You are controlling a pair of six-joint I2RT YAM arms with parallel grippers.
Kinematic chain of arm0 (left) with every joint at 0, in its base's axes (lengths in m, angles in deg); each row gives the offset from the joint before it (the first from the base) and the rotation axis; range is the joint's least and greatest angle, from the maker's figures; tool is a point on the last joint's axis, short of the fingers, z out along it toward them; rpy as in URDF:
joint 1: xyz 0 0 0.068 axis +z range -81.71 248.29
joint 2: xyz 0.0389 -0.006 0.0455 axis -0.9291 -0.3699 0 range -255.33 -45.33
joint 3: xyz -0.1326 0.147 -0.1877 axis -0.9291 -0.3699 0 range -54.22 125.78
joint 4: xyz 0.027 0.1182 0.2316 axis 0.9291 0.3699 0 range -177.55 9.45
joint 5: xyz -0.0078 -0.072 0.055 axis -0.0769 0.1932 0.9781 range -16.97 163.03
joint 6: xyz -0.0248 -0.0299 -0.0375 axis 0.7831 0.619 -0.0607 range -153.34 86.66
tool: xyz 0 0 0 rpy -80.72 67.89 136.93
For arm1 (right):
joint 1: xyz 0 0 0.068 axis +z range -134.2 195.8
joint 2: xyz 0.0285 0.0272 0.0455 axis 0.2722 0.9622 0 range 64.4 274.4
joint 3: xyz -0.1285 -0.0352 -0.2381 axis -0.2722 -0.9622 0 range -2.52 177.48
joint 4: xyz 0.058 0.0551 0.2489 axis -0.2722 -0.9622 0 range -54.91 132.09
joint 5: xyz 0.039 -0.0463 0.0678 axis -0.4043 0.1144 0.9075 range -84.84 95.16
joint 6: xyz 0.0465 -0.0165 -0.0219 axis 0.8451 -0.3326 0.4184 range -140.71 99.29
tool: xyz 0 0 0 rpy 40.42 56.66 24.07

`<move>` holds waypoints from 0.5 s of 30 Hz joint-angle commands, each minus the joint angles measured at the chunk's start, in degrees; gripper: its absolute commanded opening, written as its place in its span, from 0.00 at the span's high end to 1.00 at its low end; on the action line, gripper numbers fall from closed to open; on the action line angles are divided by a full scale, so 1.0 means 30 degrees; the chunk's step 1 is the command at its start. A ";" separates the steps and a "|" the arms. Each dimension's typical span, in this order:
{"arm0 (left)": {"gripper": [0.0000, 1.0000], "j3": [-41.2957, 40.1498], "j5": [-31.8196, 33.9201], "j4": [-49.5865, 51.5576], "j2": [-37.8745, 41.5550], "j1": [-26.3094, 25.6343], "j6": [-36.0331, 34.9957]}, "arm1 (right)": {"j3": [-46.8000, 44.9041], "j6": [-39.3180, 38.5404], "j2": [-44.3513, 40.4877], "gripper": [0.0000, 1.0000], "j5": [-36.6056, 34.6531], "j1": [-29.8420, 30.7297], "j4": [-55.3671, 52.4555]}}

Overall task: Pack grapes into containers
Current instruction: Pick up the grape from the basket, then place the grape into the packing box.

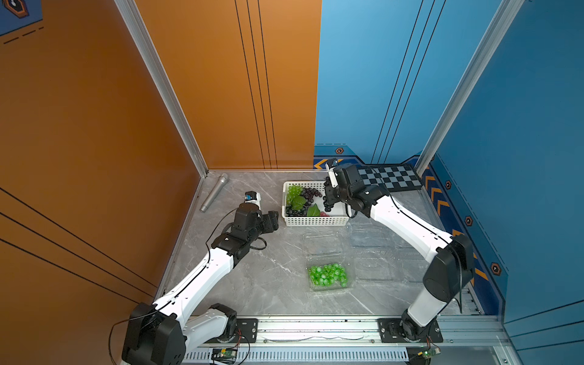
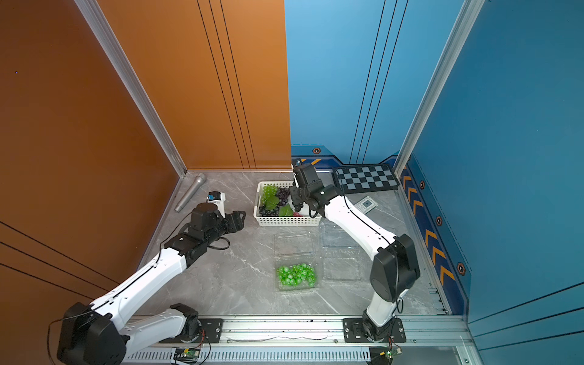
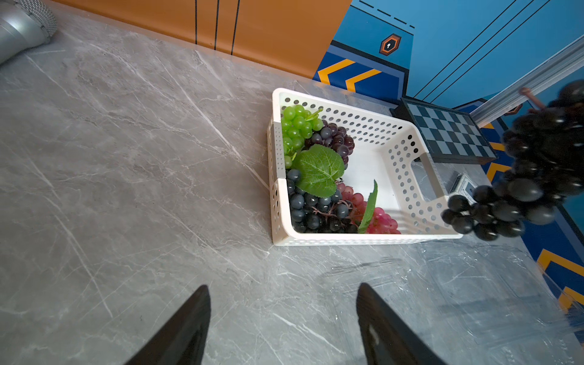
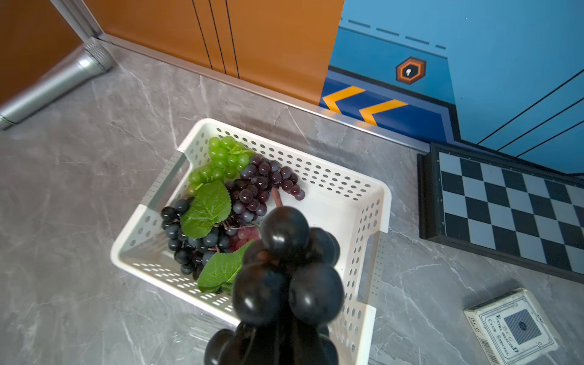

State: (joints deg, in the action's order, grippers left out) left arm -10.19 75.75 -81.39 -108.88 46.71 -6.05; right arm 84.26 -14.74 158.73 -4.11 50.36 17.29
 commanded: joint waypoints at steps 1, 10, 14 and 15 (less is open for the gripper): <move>0.26 0.0025 0.0060 0.0644 0.0539 -0.0296 0.0094 | -0.1678 0.0774 -0.2501 1.00 -0.0344 0.0608 0.0136; 0.27 -0.0493 0.0148 0.1012 0.1542 -0.1029 0.0616 | -0.8030 0.5220 -0.8745 1.00 -0.1081 0.4150 0.1332; 0.27 -0.0596 0.0177 0.1166 0.1981 -0.1438 0.0832 | -1.0370 0.6735 -1.0697 1.00 -0.1959 0.5958 0.2279; 0.27 -0.0614 0.0149 0.1243 0.2045 -0.1581 0.0835 | -1.0620 0.6839 -1.1020 1.00 -0.2355 0.6313 0.2005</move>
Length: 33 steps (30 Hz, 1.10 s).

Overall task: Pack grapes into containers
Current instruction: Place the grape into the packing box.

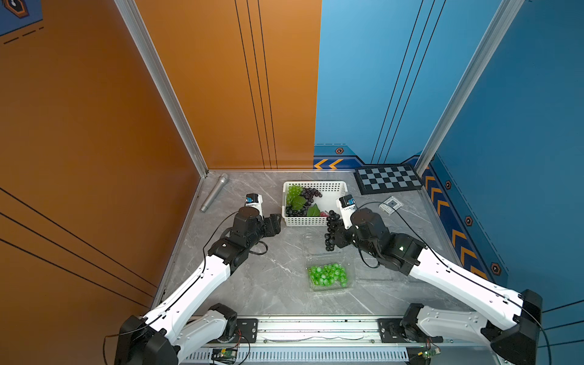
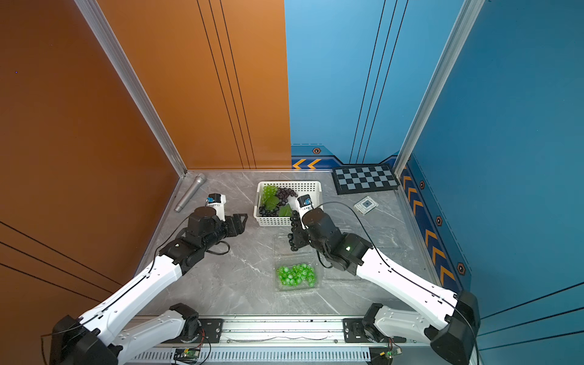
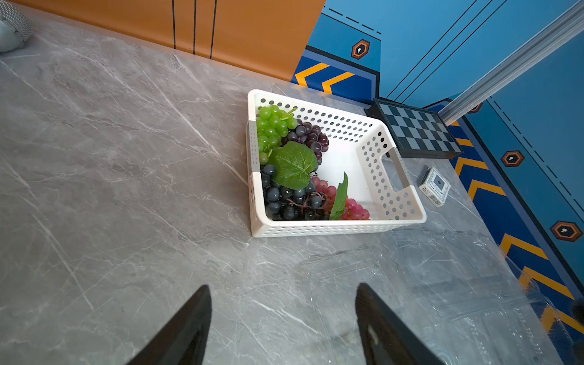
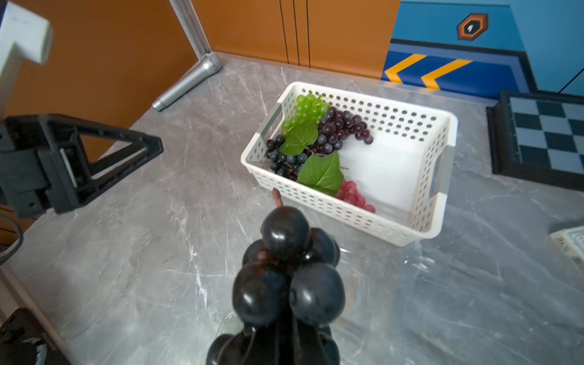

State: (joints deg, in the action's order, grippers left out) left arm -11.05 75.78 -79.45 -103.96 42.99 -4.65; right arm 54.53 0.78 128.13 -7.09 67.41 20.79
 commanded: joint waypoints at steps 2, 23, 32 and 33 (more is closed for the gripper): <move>0.27 -0.0327 0.0216 0.0740 0.0555 -0.0607 0.0366 | -0.0937 0.1746 -0.1303 1.00 -0.2009 0.1007 -0.0134; 0.27 -0.1187 0.0785 0.1468 0.1523 -0.1376 0.0284 | -0.3136 0.0594 0.0403 0.98 -0.6122 0.3354 -0.3477; 0.27 -0.0945 0.0463 0.1481 0.1058 -0.1353 0.0255 | -0.3546 0.0801 0.3198 0.95 -0.6838 0.5272 -0.2245; 0.27 -0.0976 0.0462 0.1490 0.1022 -0.1352 0.0254 | -0.3579 0.0839 0.3532 0.93 -0.6384 0.5421 -0.1829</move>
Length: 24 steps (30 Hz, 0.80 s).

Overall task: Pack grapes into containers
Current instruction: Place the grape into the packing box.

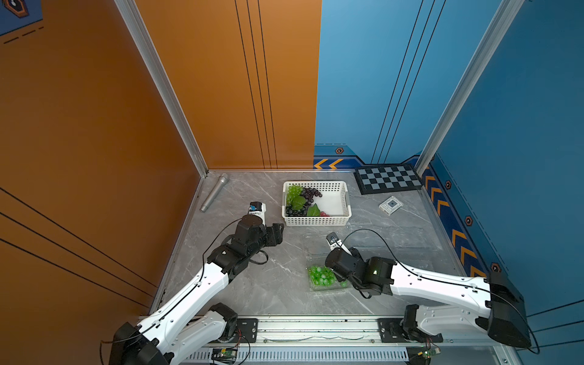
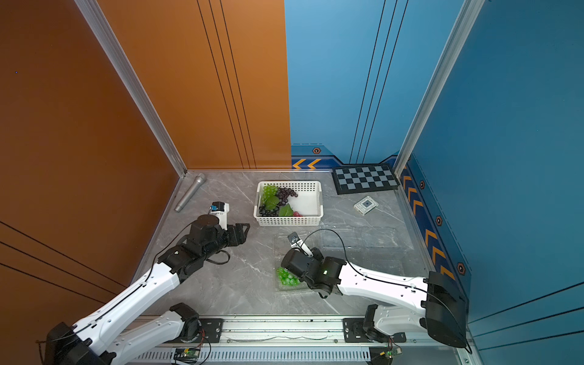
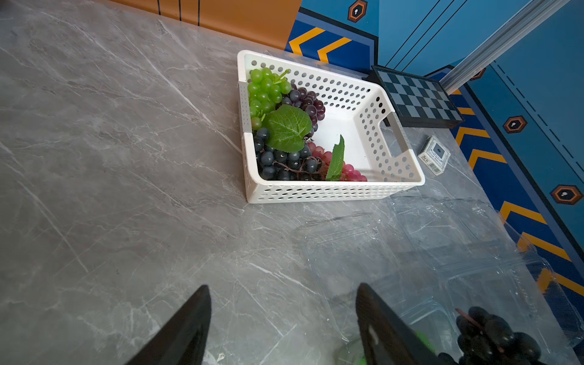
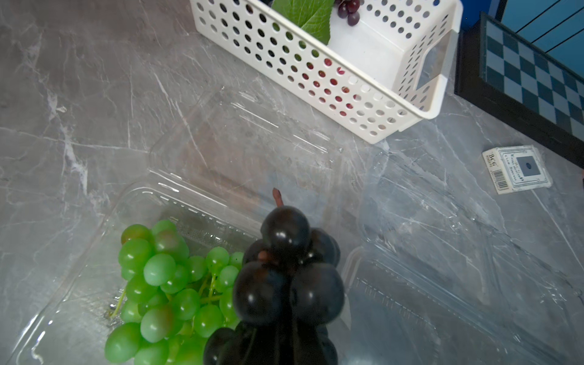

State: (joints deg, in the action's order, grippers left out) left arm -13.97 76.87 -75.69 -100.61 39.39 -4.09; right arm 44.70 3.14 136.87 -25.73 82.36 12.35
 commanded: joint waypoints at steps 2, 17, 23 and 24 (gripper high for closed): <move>0.27 0.0007 0.0157 0.0235 -0.0058 -0.0150 0.0063 | -0.0331 0.0284 0.1158 0.90 0.0514 0.0710 0.1604; 0.27 -0.0466 -0.0850 0.0294 0.0034 -0.0251 0.0063 | -0.2591 0.2429 -0.1461 0.49 0.4437 0.0945 0.4969; 0.27 -0.0752 -0.1754 0.0292 -0.0071 -0.0837 0.0168 | -0.3451 0.2593 -0.2384 0.41 0.6031 -0.0114 0.5843; 0.27 -0.0809 -0.2103 0.0296 -0.0054 -0.0978 0.0152 | -0.3570 0.2645 -0.2414 0.40 0.6252 -0.0307 0.5971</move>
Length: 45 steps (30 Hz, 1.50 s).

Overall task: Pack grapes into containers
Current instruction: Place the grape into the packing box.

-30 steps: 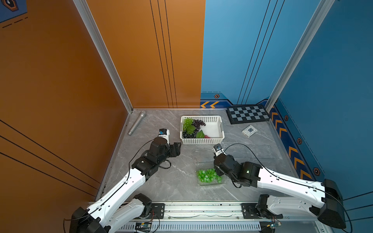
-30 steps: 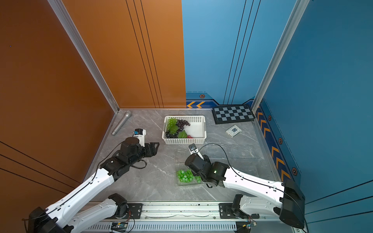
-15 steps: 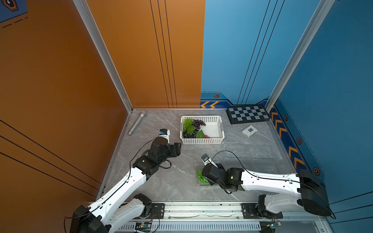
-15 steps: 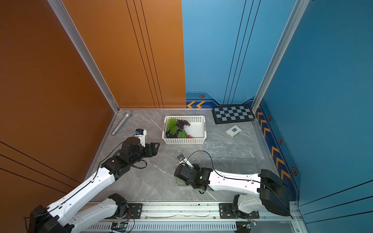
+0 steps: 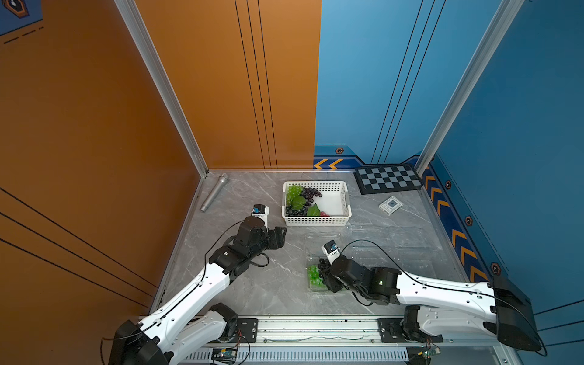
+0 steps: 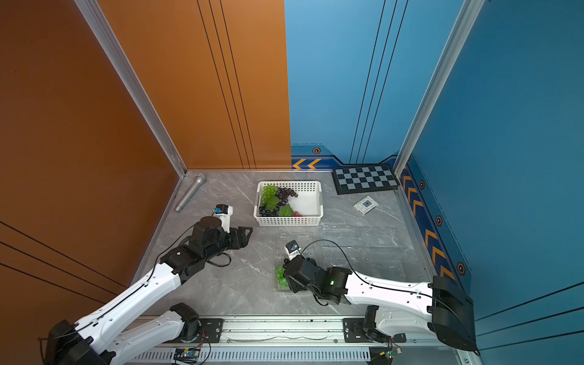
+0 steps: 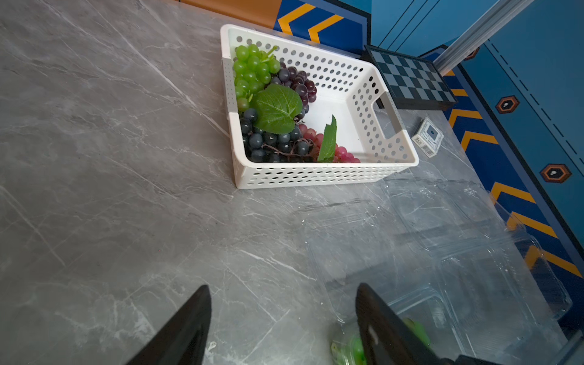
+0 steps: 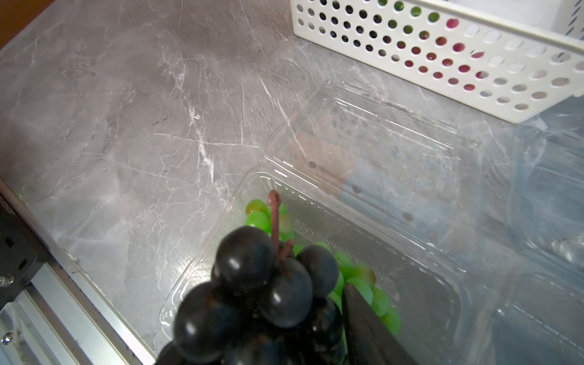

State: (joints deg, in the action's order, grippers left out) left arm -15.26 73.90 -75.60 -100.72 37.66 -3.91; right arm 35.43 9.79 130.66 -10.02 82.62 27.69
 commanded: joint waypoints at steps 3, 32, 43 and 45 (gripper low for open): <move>0.29 -0.0392 -0.2559 0.0236 -0.0243 -0.0998 0.0186 | -0.0595 0.0409 -0.0177 0.39 0.1481 -0.0768 0.1174; 1.00 -0.1933 -0.6451 -0.2151 -0.3197 -0.7771 0.4940 | -0.0567 0.1240 0.2197 0.39 0.2770 -0.1102 0.2834; 1.00 -0.1838 -0.6391 -0.4305 -0.4348 -0.7756 0.5453 | -0.0638 0.1361 0.2299 0.39 0.2783 -0.1059 0.3069; 1.00 -0.1773 -0.6432 -0.4593 -0.4444 -0.7777 0.5523 | -0.0645 0.1397 0.2349 0.39 0.2820 -0.1036 0.3122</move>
State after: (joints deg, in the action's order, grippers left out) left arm -20.95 55.51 -84.37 -113.68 14.97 11.85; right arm 33.92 12.82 137.11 -2.52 79.11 34.67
